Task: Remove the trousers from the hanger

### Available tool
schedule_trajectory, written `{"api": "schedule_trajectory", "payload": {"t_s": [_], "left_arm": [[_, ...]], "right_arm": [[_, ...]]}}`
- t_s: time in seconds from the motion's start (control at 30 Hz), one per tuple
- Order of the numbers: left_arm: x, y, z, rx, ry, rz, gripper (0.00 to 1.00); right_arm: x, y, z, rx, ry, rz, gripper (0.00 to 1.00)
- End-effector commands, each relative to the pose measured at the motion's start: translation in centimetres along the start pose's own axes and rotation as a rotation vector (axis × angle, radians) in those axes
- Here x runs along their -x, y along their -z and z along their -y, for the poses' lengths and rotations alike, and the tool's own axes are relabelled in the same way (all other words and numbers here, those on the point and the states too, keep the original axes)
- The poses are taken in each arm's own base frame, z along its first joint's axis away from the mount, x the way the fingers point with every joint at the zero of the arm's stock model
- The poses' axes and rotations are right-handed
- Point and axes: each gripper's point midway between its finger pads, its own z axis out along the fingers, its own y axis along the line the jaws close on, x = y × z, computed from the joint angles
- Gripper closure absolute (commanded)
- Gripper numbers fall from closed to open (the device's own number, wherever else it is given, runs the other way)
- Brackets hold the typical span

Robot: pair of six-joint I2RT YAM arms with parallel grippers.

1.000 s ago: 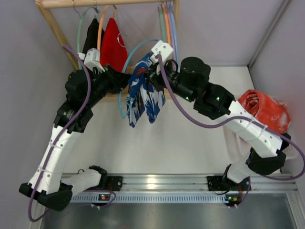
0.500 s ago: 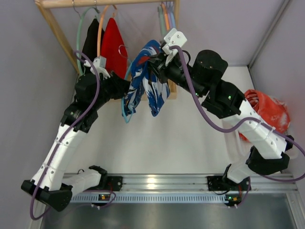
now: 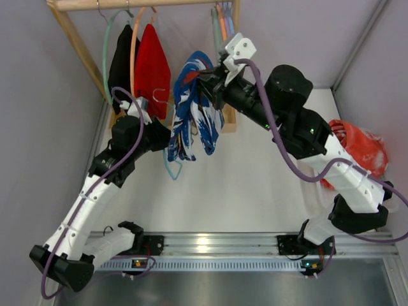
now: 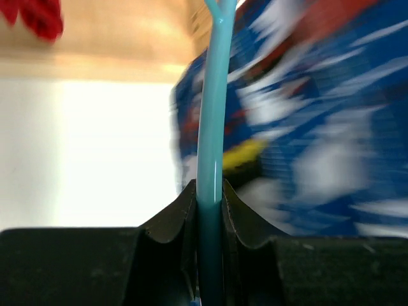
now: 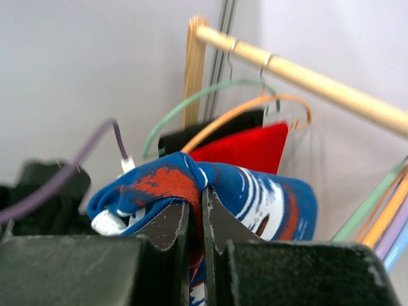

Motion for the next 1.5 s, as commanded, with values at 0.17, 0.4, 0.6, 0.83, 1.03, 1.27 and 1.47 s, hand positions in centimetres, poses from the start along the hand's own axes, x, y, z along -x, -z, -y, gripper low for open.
{"api": "schedule_trajectory", "payload": {"t_s": [0.17,0.4,0.6,0.83,1.03,1.27,1.47], "left_arm": [[-4.5,0.5,-4.3,0.118,-0.060,-0.114,1.00],[-5.0,1.0,-3.3,0.055,-0.057,-0.135,1.00],[-4.5,1.1,-2.4,0.023,-0.071,-0.135,1.00],[-3.9,0.7,-1.4,-0.006,-0.068,-0.145,1.00],[-3.2,0.5,-0.7,-0.025,-0.078,-0.142,1.00],[-3.0,0.1,-1.0,-0.005,-0.066,-0.141,1.00],[-3.0,0.1,-0.3,-0.029,-0.051,-0.150,1.00]], "right_arm": [[22.5,11.3,5.0,-0.125,-0.051,0.719,1.00],[24.2,14.8,6.9,-0.201,-0.006,0.762,1.00],[24.0,18.1,10.3,-0.298,-0.038,0.759,1.00],[24.7,27.9,14.0,-0.559,0.014,0.809,1.00],[20.0,35.7,16.3,-0.983,0.163,0.635,1.00],[14.4,43.5,16.1,-1.389,0.221,0.439,1.00],[9.6,47.0,15.8,-1.600,0.306,0.258,1.00]]}}
